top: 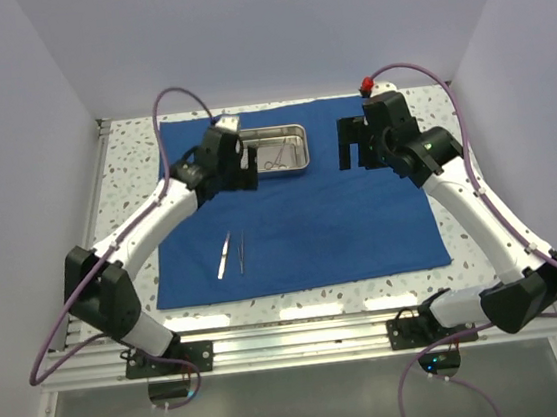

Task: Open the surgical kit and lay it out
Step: Place the medical item in the surgical kit, then pick up the medical item from the container.

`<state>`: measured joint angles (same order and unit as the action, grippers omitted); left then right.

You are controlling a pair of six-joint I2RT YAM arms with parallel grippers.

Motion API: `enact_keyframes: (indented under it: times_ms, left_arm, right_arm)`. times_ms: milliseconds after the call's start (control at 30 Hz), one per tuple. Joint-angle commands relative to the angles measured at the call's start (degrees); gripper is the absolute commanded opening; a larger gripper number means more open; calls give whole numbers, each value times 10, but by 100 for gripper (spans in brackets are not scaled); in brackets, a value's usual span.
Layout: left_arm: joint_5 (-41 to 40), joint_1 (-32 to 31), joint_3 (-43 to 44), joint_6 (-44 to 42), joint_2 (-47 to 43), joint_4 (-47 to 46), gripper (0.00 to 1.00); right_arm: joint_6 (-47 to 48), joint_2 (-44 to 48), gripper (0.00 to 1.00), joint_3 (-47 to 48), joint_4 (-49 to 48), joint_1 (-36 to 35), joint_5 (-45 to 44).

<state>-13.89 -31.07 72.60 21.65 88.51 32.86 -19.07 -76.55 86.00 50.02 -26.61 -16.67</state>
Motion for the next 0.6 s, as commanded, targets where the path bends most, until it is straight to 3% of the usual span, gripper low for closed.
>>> enact_keyframes:
  times_ms: [0,300,367,567]
  left_arm:
    - [-19,18,145,-62,62,18,99]
    - [50,103,502,-93,354,57,83]
    - [55,105,551,-93,408,48,79]
    - [93,105,568,-81,468,-10,73]
  right_arm:
    - [11,24,99,-9,3,1,-21]
    - [3,51,99,-21,30,1,-39]
    - [-1,53,99,-21,39,1,-44]
    - [1,46,99,-12,66,1,-56]
